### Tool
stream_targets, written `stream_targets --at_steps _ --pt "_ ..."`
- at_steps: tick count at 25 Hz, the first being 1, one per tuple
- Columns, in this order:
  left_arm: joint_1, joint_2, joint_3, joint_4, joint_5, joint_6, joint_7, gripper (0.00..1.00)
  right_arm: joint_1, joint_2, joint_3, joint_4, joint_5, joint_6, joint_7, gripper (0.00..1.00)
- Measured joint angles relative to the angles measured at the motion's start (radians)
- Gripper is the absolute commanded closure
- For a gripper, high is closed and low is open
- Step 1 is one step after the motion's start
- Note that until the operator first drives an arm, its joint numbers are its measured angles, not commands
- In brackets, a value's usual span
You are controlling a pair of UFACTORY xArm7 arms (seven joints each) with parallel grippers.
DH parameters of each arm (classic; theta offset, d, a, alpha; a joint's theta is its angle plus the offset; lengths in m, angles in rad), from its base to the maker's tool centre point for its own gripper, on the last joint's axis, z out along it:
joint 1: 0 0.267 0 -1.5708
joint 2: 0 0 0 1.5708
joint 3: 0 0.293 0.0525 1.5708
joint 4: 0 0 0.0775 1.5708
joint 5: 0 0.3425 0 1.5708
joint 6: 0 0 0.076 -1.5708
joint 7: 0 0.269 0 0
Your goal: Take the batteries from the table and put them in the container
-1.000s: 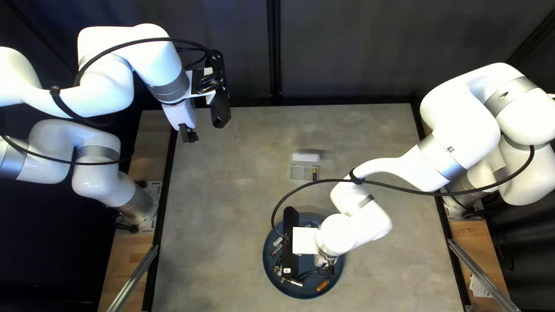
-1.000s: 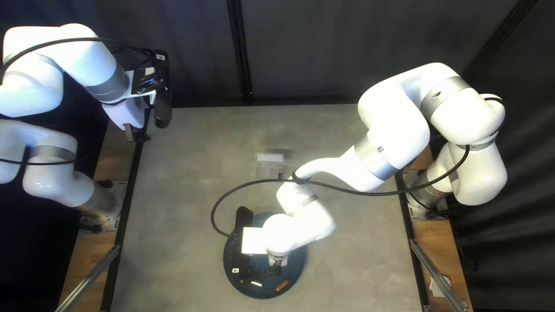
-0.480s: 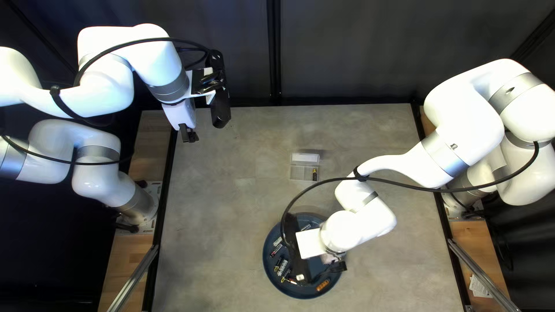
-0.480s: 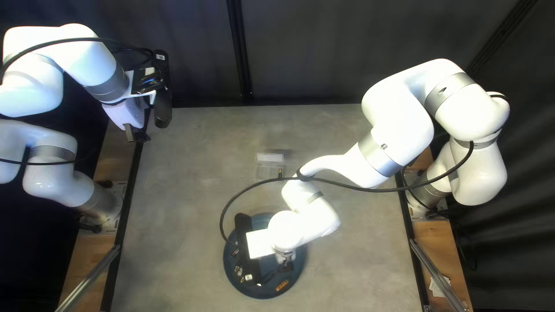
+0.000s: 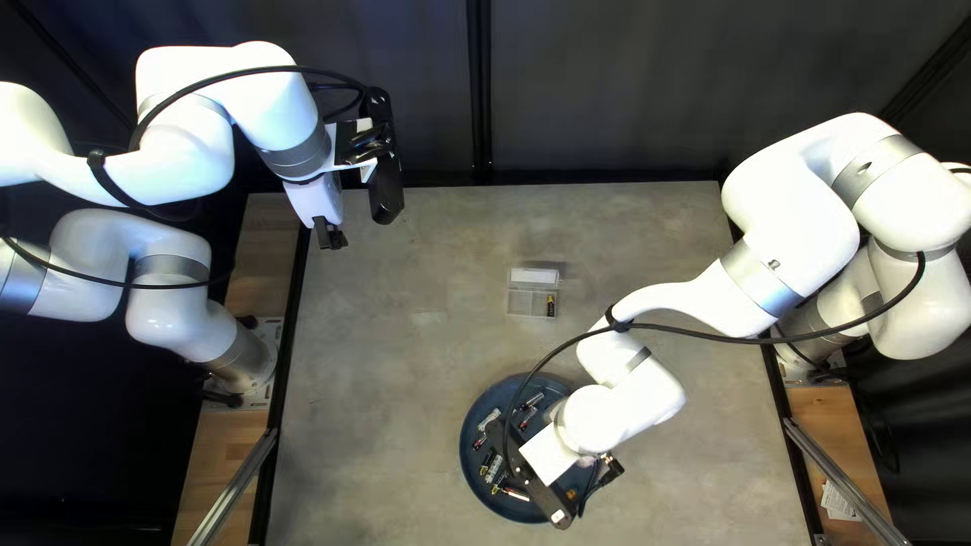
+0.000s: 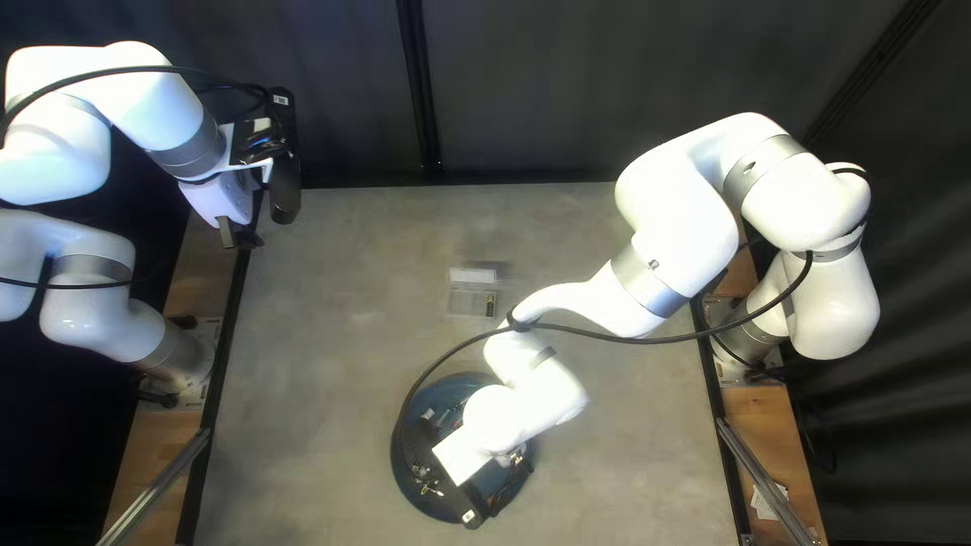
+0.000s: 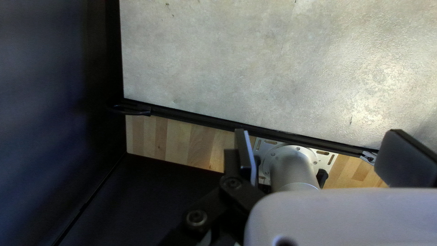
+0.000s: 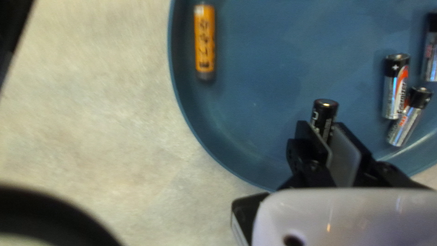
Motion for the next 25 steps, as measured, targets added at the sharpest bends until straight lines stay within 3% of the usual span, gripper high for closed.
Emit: stream_targets --at_steps 6,14,25 --pt "0.000 0.000 0.000 0.000 0.000 0.000 0.000 0.00 0.000 -0.019 -0.003 -0.025 -0.028 -0.018 -0.016 1.00" --pt "0.000 0.000 0.000 0.000 0.000 0.000 0.000 0.00 -0.082 -0.057 0.046 -0.069 -0.015 -0.057 -0.369 1.00" --pt "0.000 0.000 0.000 0.000 0.000 0.000 0.000 0.00 -0.097 0.079 0.074 0.048 -0.046 -0.031 -0.636 1.00"
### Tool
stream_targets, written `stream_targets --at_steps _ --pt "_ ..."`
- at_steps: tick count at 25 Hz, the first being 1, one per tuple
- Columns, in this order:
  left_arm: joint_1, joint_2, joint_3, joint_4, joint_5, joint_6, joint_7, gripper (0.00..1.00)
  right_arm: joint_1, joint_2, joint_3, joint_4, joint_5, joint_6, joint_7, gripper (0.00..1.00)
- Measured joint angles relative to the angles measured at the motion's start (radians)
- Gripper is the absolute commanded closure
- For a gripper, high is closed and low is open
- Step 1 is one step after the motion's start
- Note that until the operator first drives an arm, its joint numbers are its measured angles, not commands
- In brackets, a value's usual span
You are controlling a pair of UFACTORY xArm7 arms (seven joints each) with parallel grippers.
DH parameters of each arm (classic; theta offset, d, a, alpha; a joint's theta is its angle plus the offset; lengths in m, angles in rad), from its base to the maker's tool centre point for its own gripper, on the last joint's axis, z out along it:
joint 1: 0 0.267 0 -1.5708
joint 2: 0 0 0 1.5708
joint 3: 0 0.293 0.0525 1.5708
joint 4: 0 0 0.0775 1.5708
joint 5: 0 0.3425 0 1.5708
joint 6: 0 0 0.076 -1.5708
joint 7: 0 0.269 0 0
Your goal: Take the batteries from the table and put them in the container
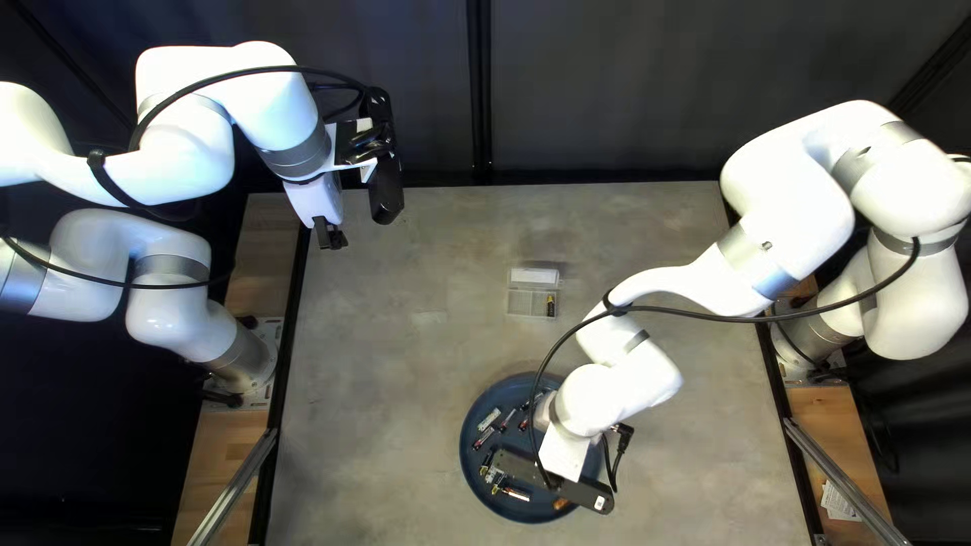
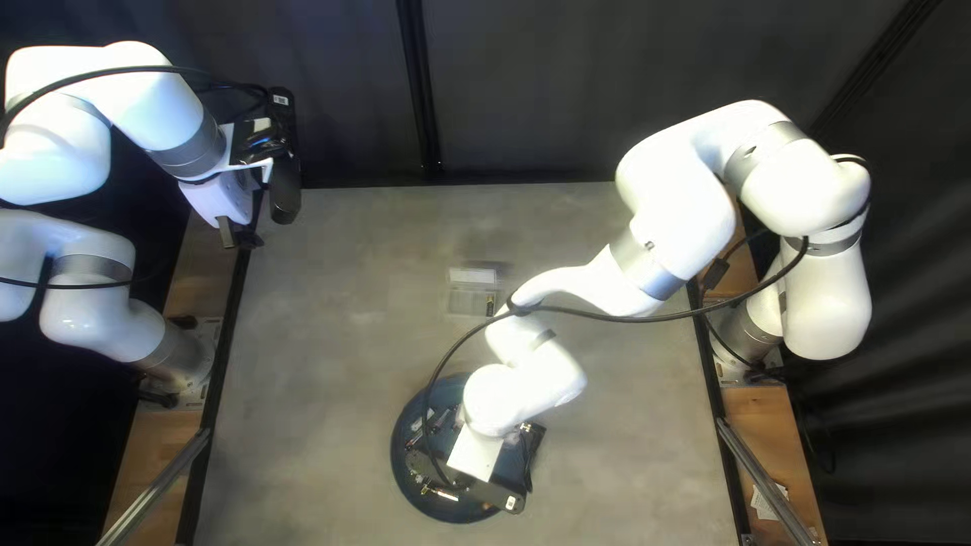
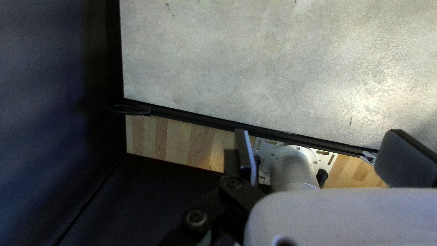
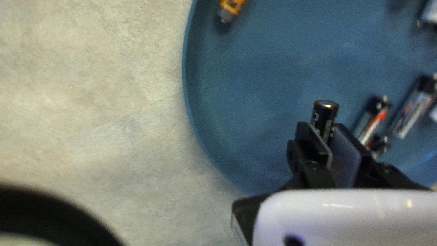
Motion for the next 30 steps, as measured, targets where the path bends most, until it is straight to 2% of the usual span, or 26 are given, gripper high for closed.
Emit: stream_targets --at_steps 2,3,4,12,16,18,21,26,28,30 --pt "0.000 0.000 0.000 0.000 0.000 0.000 0.000 0.00 0.007 0.011 0.001 0.016 -0.012 0.017 -0.025 1.00" --pt "0.000 0.000 0.000 0.000 0.000 0.000 0.000 0.00 0.009 0.014 0.002 0.020 -0.017 0.023 -0.036 0.25" --pt "0.000 0.000 0.000 0.000 0.000 0.000 0.000 0.00 0.009 0.015 0.003 0.021 -0.020 0.026 -0.045 0.00" --pt "0.000 0.000 0.000 0.000 0.000 0.000 0.000 0.00 -0.018 0.002 0.011 0.003 -0.008 0.006 -0.082 0.00" --pt "0.000 0.000 0.000 0.000 0.000 0.000 0.000 0.00 -0.039 -0.032 0.009 0.021 0.065 0.028 0.000 0.00" --pt "0.000 0.000 0.000 0.000 0.000 0.000 0.000 0.00 -0.044 -0.050 0.000 0.033 0.111 0.041 0.114 0.00" --pt "0.000 0.000 0.000 0.000 0.000 0.000 0.000 0.00 -0.027 -0.083 -0.024 0.042 0.152 0.050 0.379 0.00" --pt "0.000 0.000 0.000 0.000 0.000 0.000 0.000 0.00 0.069 -0.122 -0.088 0.069 0.145 0.087 0.880 0.00" --pt "0.000 0.000 0.000 0.000 0.000 0.000 0.000 0.00 0.099 -0.132 -0.108 0.080 0.125 0.103 0.974 0.00" --pt "0.000 0.000 0.000 0.000 0.000 0.000 0.000 0.00 0.109 -0.136 -0.115 0.084 0.117 0.108 1.003 0.00"
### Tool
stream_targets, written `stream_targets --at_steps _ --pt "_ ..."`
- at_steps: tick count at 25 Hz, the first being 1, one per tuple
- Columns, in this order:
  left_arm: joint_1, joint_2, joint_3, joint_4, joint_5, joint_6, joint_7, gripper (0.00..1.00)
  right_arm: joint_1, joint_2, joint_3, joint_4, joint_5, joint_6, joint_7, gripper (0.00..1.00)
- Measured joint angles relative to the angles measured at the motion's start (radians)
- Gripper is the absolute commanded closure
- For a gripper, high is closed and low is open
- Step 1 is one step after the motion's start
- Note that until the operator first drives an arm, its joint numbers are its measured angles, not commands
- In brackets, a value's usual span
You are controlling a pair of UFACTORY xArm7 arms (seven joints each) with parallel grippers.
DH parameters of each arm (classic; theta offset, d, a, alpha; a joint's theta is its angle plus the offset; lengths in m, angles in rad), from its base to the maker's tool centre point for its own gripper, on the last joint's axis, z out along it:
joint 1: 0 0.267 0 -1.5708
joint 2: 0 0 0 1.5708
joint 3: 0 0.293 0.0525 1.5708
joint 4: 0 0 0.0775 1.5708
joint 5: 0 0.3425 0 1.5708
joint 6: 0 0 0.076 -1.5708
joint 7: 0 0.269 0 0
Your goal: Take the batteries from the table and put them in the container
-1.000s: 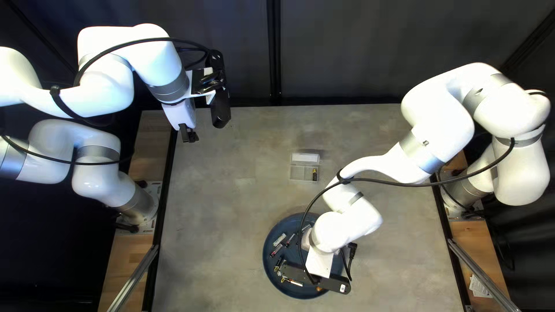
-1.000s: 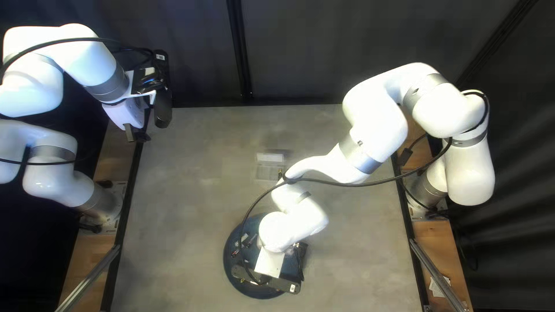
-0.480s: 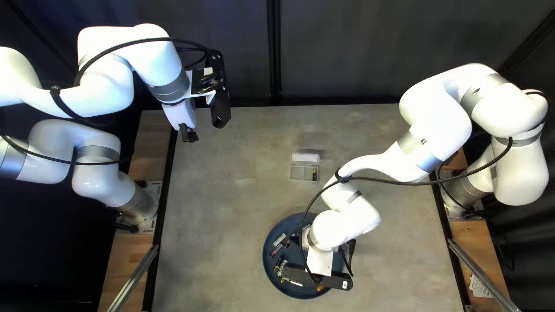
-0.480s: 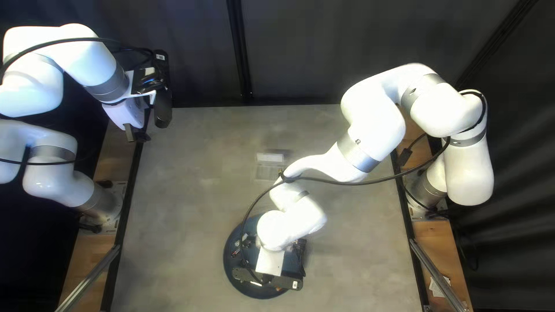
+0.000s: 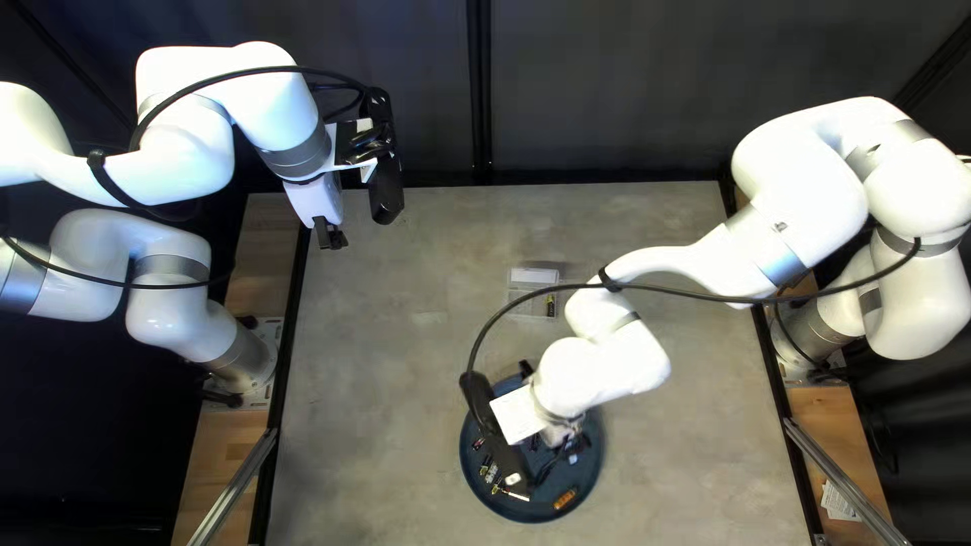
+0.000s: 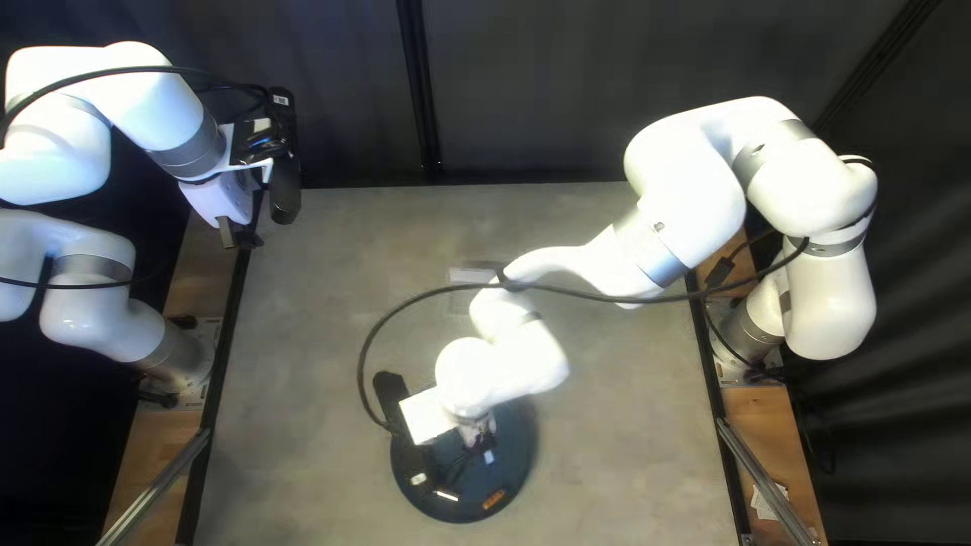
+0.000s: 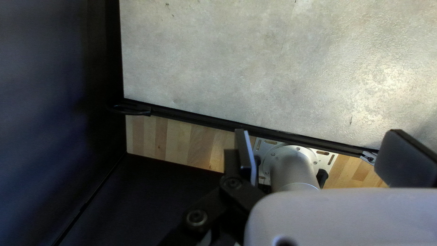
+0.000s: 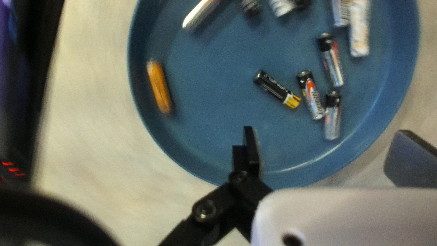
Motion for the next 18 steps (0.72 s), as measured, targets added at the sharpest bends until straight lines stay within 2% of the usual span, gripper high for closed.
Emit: stream_targets --at_steps 6,8,12,16,18 --pt "0.000 0.000 0.000 0.000 0.000 0.000 0.000 0.00 0.002 0.011 -0.008 0.006 -0.022 -0.003 -0.008 0.00" --pt "0.000 0.000 0.000 0.000 0.000 0.000 0.000 0.00 0.011 0.025 -0.022 0.029 -0.030 0.010 0.048 0.00" --pt "0.000 0.000 0.000 0.000 0.000 0.000 0.000 0.00 0.072 0.064 -0.072 0.101 -0.052 0.086 0.354 0.00" --pt "0.000 0.000 0.000 0.000 0.000 0.000 0.000 0.00 0.166 0.138 -0.129 0.221 -0.069 0.218 0.732 0.00" --pt "0.000 0.000 0.000 0.000 0.000 0.000 0.000 0.00 0.210 0.176 -0.157 0.289 -0.083 0.286 0.851 0.00"
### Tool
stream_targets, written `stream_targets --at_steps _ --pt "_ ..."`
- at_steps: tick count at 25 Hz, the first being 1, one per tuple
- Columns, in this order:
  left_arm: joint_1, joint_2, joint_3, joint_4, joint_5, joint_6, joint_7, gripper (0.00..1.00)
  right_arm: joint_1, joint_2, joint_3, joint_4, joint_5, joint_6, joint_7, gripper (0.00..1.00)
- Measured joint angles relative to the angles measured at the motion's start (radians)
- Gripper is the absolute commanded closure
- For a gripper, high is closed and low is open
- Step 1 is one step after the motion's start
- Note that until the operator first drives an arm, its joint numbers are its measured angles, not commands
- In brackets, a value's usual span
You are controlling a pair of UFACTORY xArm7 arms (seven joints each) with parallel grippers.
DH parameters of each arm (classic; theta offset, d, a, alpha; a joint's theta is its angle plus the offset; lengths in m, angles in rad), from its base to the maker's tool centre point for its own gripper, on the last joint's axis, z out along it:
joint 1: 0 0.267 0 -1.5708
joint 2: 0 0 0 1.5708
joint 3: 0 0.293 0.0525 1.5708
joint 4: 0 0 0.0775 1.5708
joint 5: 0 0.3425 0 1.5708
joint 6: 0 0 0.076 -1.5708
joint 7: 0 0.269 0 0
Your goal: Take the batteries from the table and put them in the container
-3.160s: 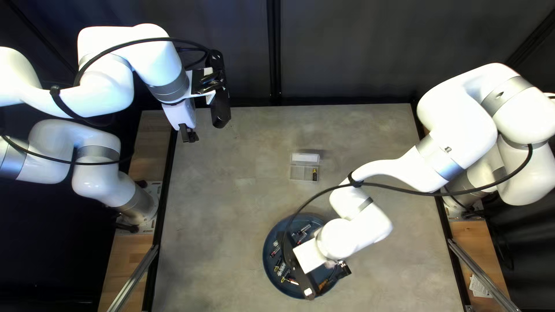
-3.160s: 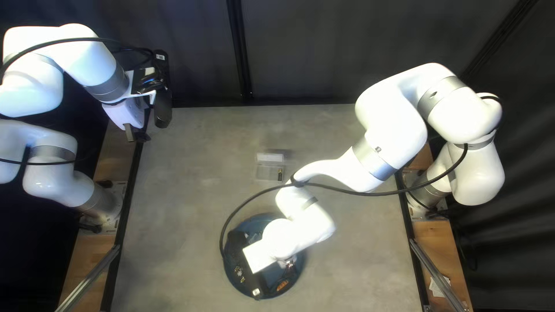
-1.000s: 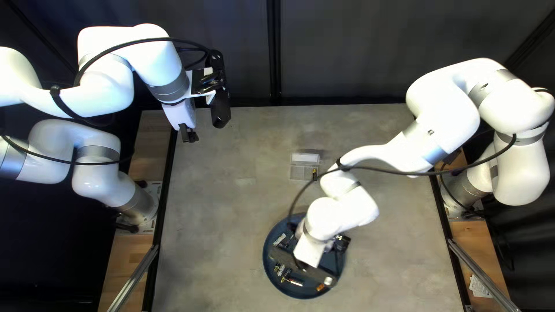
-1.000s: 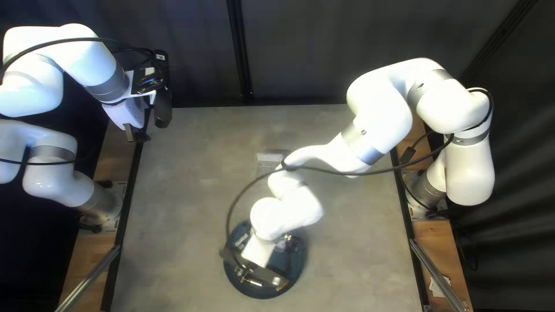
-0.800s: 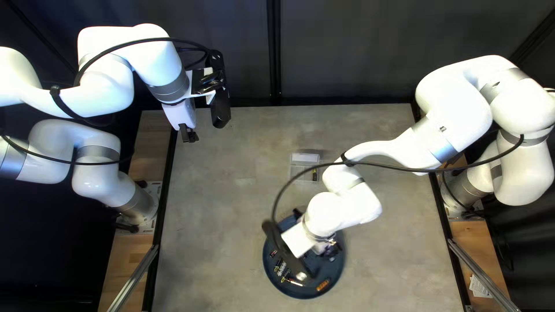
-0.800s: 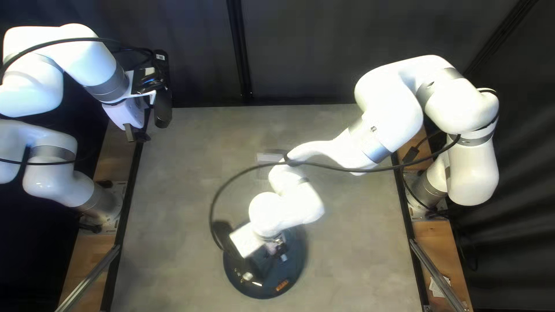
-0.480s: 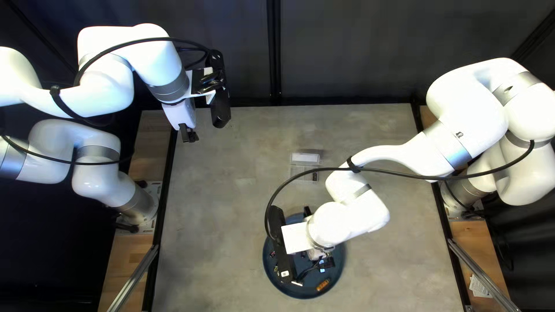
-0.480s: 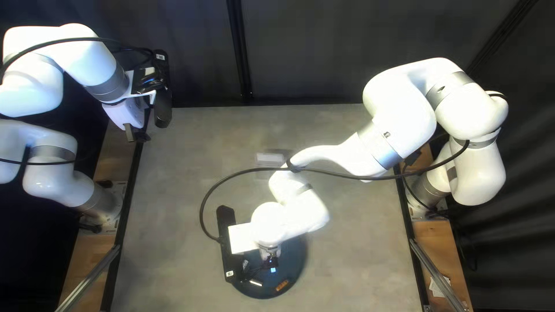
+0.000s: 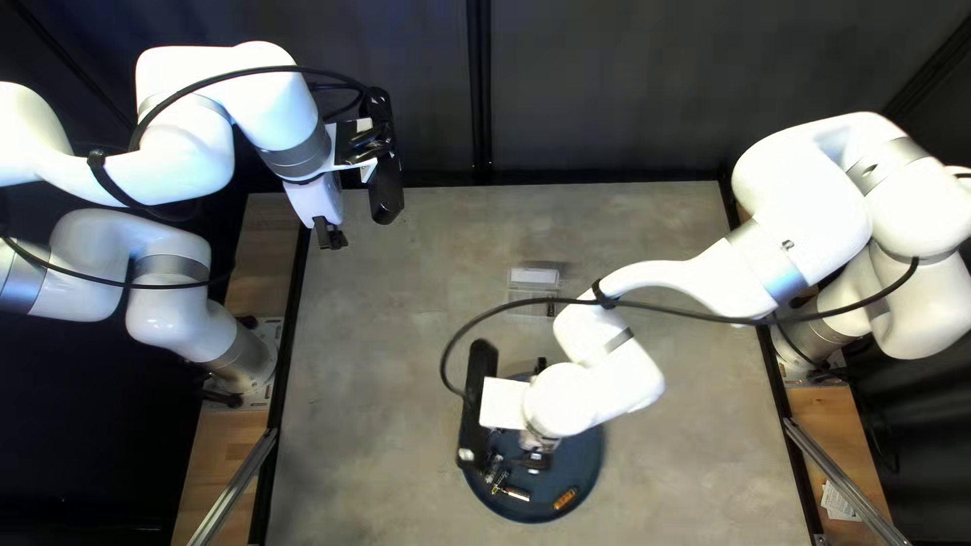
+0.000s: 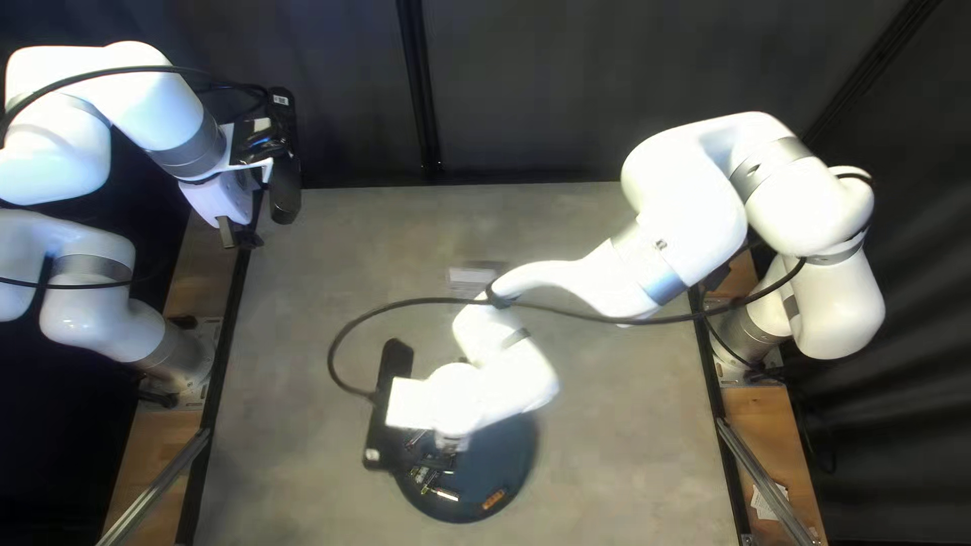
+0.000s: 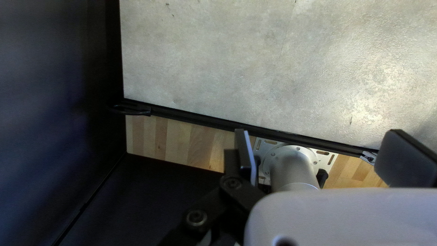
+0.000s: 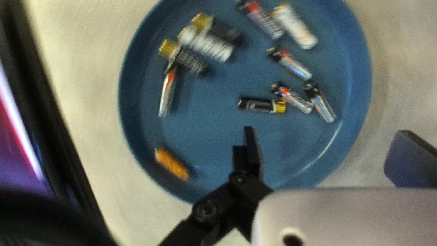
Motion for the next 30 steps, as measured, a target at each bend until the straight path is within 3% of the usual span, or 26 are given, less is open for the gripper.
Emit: stream_targets --at_steps 8,12,20,26,30 --pt "0.000 0.000 0.000 0.000 0.000 0.000 0.000 0.00 0.030 0.024 -0.022 0.038 -0.016 0.039 0.064 0.00" --pt "0.000 0.000 0.000 0.000 0.000 0.000 0.000 0.00 0.011 -0.012 -0.021 -0.015 0.015 -0.027 0.111 0.00" --pt "0.000 0.000 0.000 0.000 0.000 0.000 0.000 0.00 -0.012 -0.087 -0.023 -0.129 0.150 -0.156 0.367 0.00" --pt "0.000 0.000 0.000 0.000 0.000 0.000 0.000 0.00 0.046 -0.006 -0.067 -0.057 0.161 -0.106 0.645 0.00" --pt "0.000 0.000 0.000 0.000 0.000 0.000 0.000 0.00 0.061 0.017 -0.079 -0.033 0.157 -0.089 0.684 0.00"
